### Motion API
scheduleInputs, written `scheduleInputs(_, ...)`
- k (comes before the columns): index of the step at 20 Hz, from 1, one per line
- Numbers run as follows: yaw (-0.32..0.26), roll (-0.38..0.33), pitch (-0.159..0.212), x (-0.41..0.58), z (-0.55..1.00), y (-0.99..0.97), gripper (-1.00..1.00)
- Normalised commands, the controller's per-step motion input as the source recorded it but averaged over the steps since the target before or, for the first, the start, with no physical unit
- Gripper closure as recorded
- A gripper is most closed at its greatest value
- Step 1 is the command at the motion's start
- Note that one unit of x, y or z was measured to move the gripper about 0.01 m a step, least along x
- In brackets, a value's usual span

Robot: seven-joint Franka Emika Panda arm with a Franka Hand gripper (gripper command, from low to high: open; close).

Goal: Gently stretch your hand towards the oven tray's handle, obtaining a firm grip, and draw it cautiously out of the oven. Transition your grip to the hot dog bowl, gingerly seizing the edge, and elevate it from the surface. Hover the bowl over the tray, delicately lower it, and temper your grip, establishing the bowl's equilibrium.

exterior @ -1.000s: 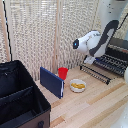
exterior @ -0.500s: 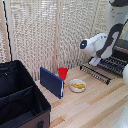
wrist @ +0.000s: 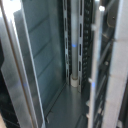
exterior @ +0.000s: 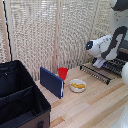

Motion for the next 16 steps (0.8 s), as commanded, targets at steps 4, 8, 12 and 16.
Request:
scheduleInputs(4,0.008,0.000,0.035,0.076,-0.05,-0.05,1.00)
scheduleInputs(8,0.000,0.000,0.025,0.056,-0.02,-0.06,1.00)
scheduleInputs(12,-0.003,0.072,0.003,0.040,0.00,-0.03,1.00)
scheduleInputs(16,-0.007,0.195,0.010,0.046,0.00,0.08,1.00)
